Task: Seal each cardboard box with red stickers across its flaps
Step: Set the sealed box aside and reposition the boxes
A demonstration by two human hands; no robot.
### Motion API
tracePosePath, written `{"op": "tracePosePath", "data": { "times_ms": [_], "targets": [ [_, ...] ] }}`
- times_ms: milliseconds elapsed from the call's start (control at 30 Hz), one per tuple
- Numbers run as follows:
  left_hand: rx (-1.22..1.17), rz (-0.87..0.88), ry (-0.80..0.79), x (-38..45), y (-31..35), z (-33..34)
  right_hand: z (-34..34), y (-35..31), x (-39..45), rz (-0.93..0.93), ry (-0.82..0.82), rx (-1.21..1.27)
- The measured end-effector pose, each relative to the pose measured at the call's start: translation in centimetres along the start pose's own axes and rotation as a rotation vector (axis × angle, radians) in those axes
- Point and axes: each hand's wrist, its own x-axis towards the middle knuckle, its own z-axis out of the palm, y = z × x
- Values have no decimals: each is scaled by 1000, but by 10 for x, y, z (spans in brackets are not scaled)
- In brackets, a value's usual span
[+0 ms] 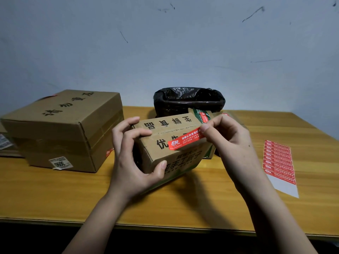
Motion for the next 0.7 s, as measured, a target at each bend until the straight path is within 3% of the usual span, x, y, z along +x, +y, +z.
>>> {"op": "tracePosePath", "data": {
  "times_ms": [233,700],
  "targets": [
    [-65,-77,11,-3,-8,-3,-8,-12,8,-52,34,45],
    [-203,-107,-104,-8,-40,3,-10,12,22,95,120,64]
  ]
}}
